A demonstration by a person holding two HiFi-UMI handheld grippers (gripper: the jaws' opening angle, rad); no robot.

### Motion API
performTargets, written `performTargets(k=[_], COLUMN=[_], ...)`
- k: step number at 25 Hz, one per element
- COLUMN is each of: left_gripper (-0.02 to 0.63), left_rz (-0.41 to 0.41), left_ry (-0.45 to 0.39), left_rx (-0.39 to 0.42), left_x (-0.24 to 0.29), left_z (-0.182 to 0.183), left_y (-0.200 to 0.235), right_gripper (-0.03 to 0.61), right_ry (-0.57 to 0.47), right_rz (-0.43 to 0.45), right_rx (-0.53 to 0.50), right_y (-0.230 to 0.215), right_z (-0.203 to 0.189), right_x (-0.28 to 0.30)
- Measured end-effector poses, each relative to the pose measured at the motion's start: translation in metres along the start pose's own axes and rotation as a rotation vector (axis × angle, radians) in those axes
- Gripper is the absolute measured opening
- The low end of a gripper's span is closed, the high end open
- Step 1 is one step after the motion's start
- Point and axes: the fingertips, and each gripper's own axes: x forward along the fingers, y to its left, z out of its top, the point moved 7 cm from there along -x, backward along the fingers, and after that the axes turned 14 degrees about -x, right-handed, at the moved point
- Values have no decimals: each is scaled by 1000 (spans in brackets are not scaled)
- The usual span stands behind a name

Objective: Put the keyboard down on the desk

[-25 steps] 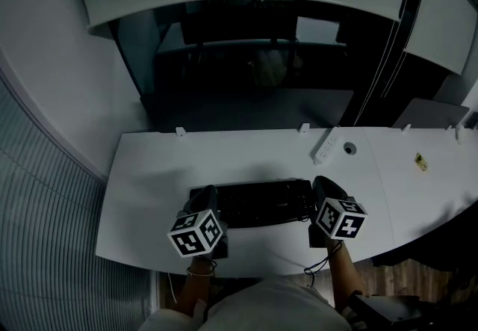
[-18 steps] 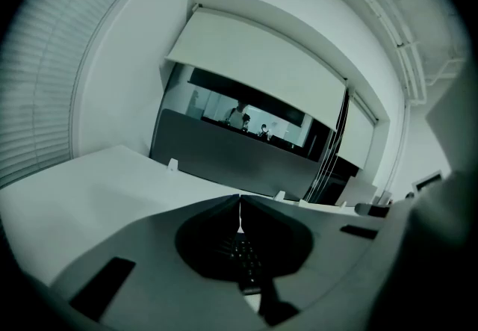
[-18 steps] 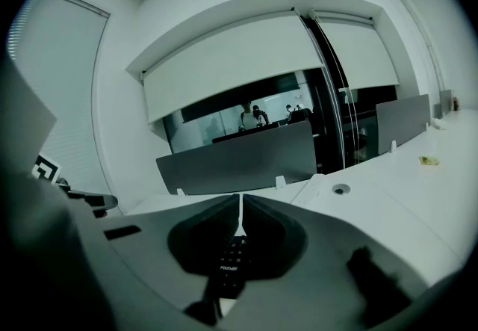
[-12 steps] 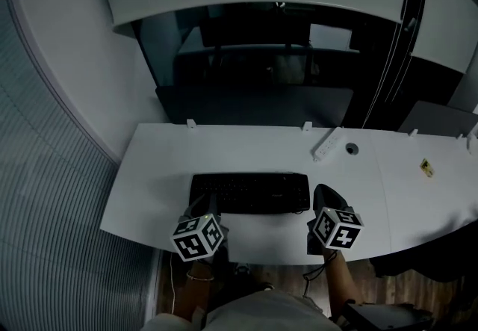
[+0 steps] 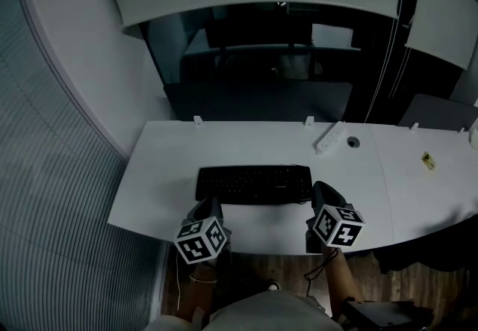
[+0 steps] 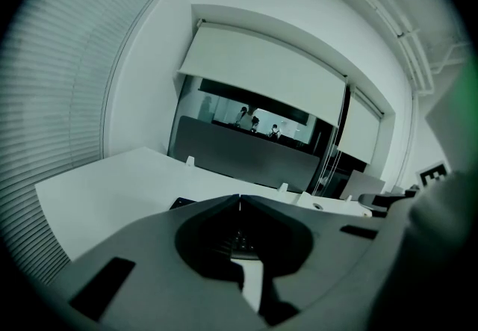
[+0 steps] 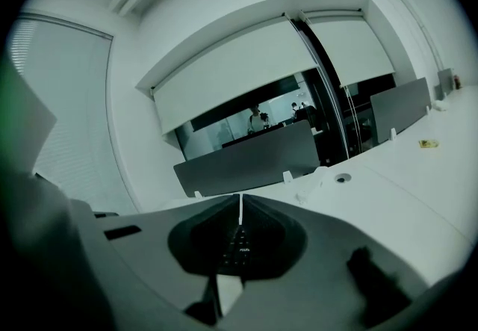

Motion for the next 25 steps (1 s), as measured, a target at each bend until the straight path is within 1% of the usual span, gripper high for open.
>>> performTargets(k=[4,9,12,14,16,25], left_gripper=[15,15,15,15,15,15], left_rz=[-3,-35,-51,-55,-53,-25], left_ry=[-3,-7,10,1,0,9], left_rx=[-20,-22,-17,1,1,1], left_x=[4,14,14,15,16,8], left_z=[5,15,16,21,24,28], left_y=[6,8,9,10,13,32], right_gripper=[37,37,37,32,32,32], right_ry=[8,-3,13,25,32,55], right_rz=[9,-9,-20,-32,-36,-37], right_rx=[7,-49,-65,-103,-122,-104], right_y=[13,28,33,36,39,48], right_z=[2,13,11,11,11,5], right_x=[-2,-2,-4,-2,0,1])
